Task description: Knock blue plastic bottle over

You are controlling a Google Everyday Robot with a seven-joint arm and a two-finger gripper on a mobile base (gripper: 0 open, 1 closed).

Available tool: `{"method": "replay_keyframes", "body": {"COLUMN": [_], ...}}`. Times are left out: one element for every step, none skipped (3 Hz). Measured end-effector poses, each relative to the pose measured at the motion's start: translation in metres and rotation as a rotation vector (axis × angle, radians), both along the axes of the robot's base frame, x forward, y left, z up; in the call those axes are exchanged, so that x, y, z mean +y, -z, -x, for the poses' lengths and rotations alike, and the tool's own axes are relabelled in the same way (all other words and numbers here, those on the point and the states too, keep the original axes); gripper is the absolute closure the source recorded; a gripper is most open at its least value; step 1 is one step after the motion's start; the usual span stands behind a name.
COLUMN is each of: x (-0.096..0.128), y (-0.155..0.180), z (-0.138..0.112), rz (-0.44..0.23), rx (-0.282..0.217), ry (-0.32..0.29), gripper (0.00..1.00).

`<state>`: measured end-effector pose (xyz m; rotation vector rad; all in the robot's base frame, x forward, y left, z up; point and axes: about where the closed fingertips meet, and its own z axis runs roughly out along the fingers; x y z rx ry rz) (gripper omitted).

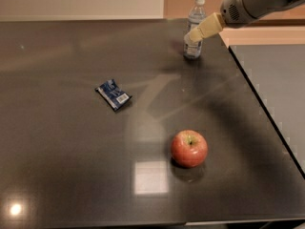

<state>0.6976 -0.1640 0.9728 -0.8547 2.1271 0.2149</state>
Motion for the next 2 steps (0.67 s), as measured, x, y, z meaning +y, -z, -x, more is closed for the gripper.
{"method": "replay_keyframes", "body": {"x": [-0.003,-0.001], "y": [0.004,0.007], "z": [-0.022,-0.041], "rz": [-0.057,-0.093], "rx": [0.007,-0.002], "ry": [0.025,0.034], "gripper": [0.0,0.0]}}
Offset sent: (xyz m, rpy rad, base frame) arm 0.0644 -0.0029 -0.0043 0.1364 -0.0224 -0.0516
